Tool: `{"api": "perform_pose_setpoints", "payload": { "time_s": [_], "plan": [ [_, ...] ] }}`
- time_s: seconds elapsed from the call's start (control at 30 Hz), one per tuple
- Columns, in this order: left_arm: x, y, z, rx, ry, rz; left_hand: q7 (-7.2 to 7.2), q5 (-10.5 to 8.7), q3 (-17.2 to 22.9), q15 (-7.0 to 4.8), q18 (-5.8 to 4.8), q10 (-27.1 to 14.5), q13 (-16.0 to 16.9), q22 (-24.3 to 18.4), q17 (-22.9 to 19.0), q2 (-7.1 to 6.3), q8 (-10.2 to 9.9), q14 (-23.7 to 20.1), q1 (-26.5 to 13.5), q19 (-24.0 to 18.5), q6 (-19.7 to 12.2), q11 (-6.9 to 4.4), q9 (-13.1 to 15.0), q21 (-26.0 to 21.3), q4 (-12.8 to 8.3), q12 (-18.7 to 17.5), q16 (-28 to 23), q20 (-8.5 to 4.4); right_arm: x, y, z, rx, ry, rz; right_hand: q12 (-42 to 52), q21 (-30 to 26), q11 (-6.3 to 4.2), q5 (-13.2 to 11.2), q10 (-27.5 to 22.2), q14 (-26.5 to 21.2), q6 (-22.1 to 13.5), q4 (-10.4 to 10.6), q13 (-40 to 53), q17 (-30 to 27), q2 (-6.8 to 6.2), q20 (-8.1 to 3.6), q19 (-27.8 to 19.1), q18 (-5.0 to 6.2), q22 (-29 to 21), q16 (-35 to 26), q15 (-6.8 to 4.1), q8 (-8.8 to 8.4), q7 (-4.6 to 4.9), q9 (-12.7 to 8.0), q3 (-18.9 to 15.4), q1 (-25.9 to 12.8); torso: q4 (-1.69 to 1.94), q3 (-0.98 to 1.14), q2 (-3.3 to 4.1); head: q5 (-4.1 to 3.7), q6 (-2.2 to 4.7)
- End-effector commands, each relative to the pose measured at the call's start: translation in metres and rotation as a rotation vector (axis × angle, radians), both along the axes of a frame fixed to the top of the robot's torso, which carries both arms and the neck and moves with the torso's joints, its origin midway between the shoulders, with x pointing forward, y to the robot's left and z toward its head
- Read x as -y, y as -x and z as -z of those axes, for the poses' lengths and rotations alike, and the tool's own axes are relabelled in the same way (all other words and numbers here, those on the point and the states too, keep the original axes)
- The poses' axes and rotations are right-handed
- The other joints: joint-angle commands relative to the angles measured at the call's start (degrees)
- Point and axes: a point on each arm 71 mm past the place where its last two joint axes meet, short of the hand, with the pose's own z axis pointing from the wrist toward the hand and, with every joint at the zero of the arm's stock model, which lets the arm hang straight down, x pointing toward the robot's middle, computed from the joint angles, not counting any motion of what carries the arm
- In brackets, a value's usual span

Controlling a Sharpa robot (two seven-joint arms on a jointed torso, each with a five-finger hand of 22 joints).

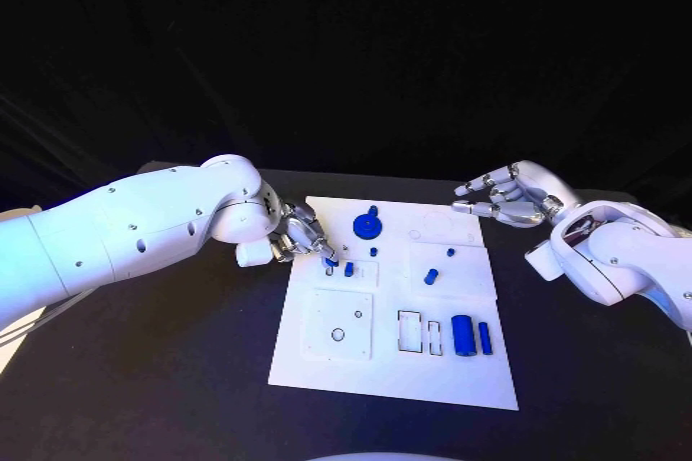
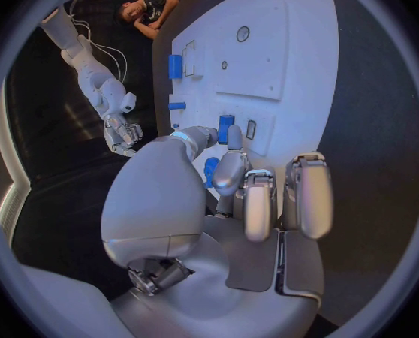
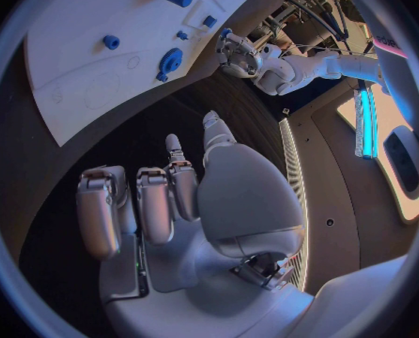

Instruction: Assemble the parts on the task board

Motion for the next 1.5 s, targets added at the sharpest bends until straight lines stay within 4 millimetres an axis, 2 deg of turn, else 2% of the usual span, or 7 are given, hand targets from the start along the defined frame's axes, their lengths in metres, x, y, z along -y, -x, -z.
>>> {"api": "perform_pose_setpoints", "payload": {
  "time_s": [0.03, 0.33, 0.53, 0.6, 0.93, 1.1, 1.5],
  "plan": [
    [0.005, 0.001, 0.001, -0.062, -0.099, 0.147, -0.32, 0.05, 8.34, 0.38, 0.15, 0.25, 0.12, 8.79, 15.09, 0.6, -0.41, 6.13, 0.18, 3.59, 0.71, 0.35, -0.07, -0.07, -8.85, -0.08, 0.18, 0.38, -0.002, 0.0, 0.001, -0.002, 0.0, -0.017, -0.17, -0.35, 0.01, 0.34, 0.83, 4.54, 0.29, 0.0, 8.71, 9.08, 0.72, -0.15, 3.74, 0.66, 10.93, -0.28, -0.11, 0.14, -0.16, 0.09, -0.35, 0.04, -0.02, 0.04, -0.06, 0.16, 0.05],
    [0.02, -0.016, -0.003, 0.087, -0.323, 0.196, -0.31, 0.14, 8.34, 0.41, 0.02, 0.39, 0.49, 9.23, 15.09, 0.77, -0.61, 6.13, 0.25, 3.74, 0.96, 0.36, -0.26, 0.42, -9.36, 0.23, 0.18, 0.43, -0.003, -0.001, 0.001, 0.004, -0.002, -0.014, -0.22, -0.37, 0.01, 0.37, 0.8, 4.53, 0.29, 0.0, 8.68, 9.0, 0.73, -0.15, 3.72, 0.67, 10.9, -0.32, -0.11, 0.14, -0.16, 0.09, -0.37, 0.04, -0.03, 0.05, 0.03, 0.29, 0.08],
    [0.029, -0.02, -0.004, 0.152, -0.4, 0.195, -0.29, 1.81, 8.44, 0.43, -0.12, 0.63, 0.93, 9.75, 15.09, 0.89, -0.84, 6.13, -0.27, 3.94, 1.52, 0.39, -0.53, 1.0, -10.14, 0.62, 0.18, 0.5, -0.004, -0.001, 0.0, 0.009, -0.003, -0.013, -0.26, -0.39, 0.01, 0.39, 0.79, 4.52, 0.29, 0.01, 8.66, 8.94, 0.73, -0.15, 3.7, 0.67, 10.87, -0.36, -0.11, 0.14, -0.16, 0.09, -0.38, 0.04, 0.01, 0.04, 0.02, 0.32, -0.04],
    [0.032, -0.02, -0.004, 0.158, -0.412, 0.199, -0.29, 2.54, 8.44, 0.43, -0.14, 0.64, 0.9, 9.85, 15.09, 0.91, -0.89, 6.13, -0.53, 3.98, 1.67, 0.38, -0.59, 1.11, -10.39, 0.57, 0.18, 0.51, -0.004, -0.001, 0.0, 0.01, -0.004, -0.013, -0.26, -0.39, 0.01, 0.39, 0.79, 4.52, 0.29, 0.01, 8.66, 8.94, 0.73, -0.15, 3.7, 0.67, 10.87, -0.36, -0.11, 0.14, -0.16, 0.09, -0.38, 0.04, 0.0, 0.07, 0.0, 0.37, -0.07],
    [0.043, -0.017, 0.002, 0.121, -0.417, 0.225, -0.27, 2.99, 8.42, 0.44, -0.14, 0.59, 0.72, 9.85, 15.09, 1.06, -0.94, 6.13, -0.82, 3.98, 1.74, 0.39, -0.65, 1.1, -10.5, 0.4, 0.18, 0.52, -0.005, -0.001, 0.0, 0.011, -0.005, -0.015, -0.26, -0.39, 0.01, 0.39, 0.79, 4.52, 0.29, 0.01, 8.66, 8.94, 0.73, -0.15, 3.7, 0.67, 10.87, -0.36, -0.11, 0.14, -0.16, 0.09, -0.38, 0.04, -0.08, 0.01, 0.08, 0.63, -0.26],
    [0.045, -0.016, 0.003, 0.094, -0.409, 0.235, -0.26, 3.05, 8.42, 0.45, -0.17, 0.52, 0.51, 9.94, 15.09, 1.13, -0.95, 6.13, -0.91, 4.01, 1.75, 0.41, -0.66, 1.2, -10.49, 0.2, 0.18, 0.52, -0.005, -0.001, 0.0, 0.011, -0.005, -0.015, -0.26, -0.39, 0.01, 0.39, 0.79, 4.52, 0.29, 0.01, 8.66, 8.94, 0.73, -0.15, 3.7, 0.67, 10.87, -0.36, -0.11, 0.14, -0.16, 0.09, -0.38, 0.04, -0.06, 0.08, 0.02, 0.66, -0.39],
    [0.043, -0.017, 0.005, 0.056, -0.396, 0.234, -0.3, 3.37, 8.5, 0.48, -0.23, 0.52, 0.46, 10.15, 15.09, 1.47, -0.97, 6.13, -1.26, 4.08, 1.85, 0.4, -0.69, 1.43, -10.53, 0.14, 0.18, 0.56, -0.005, -0.001, 0.0, 0.01, -0.004, -0.015, -0.34, -0.42, 0.02, 0.48, 0.75, 4.52, 0.28, 0.02, 8.61, 8.96, 0.75, -0.15, 3.68, 0.68, 10.83, -0.35, -0.11, 0.14, -0.15, 0.08, -0.45, 0.03, -0.05, 0.06, 0.0, 0.69, -0.45]
  ]
}}
